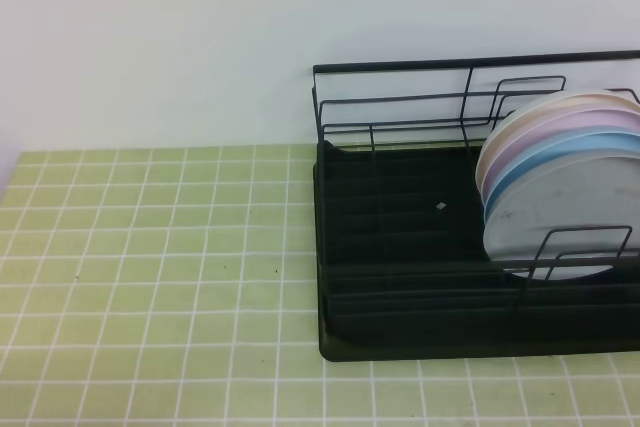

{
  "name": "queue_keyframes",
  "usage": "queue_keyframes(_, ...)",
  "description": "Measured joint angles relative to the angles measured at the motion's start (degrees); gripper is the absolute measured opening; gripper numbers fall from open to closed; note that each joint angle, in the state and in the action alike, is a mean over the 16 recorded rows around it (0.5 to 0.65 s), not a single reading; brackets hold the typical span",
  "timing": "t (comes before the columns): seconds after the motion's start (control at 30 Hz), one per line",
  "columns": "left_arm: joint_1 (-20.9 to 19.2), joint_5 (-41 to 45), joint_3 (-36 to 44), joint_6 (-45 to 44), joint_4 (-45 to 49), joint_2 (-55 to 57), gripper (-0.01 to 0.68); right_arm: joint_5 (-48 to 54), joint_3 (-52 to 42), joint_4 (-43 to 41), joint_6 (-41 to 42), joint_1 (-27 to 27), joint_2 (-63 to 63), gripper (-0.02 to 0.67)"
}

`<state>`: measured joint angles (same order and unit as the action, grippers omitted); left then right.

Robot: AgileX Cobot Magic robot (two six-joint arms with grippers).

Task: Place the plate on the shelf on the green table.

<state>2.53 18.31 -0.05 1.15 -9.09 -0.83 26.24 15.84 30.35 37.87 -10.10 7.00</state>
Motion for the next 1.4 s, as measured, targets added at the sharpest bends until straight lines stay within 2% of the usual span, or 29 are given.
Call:
queue_keyframes(0.33, 0.0, -0.1, 0.1, 0.1, 0.0, -0.2, -0.002, 0.0, -0.4, 0.0, -0.2, 0.0, 0.0, -0.003)
queue_keyframes(0.47, 0.0, -0.1, 0.1, 0.2, 0.0, -0.4, -0.002, -0.6, -1.1, -1.2, -3.1, 0.0, 0.0, -0.003)
queue_keyframes(0.6, 0.0, -0.1, 0.1, 0.2, 0.0, -0.4, -0.002, -2.9, -2.5, -6.4, -11.5, 0.0, 0.0, -0.003)
queue_keyframes(0.9, 0.1, 0.0, 0.0, 0.2, 0.0, -0.4, -0.002, -14.3, -9.1, -24.6, -35.6, 0.1, -0.1, -0.003)
queue_keyframes(1.03, 0.1, 0.0, 0.0, 0.2, 0.0, -0.4, -0.002, -17.6, -12.6, -30.6, -42.5, 1.5, -1.3, -0.003)
queue_keyframes(1.4, 0.1, 0.0, 0.0, 0.2, 0.0, -0.3, -0.002, -11.4, -17.3, -32.7, -40.3, 10.7, -7.5, -0.003)
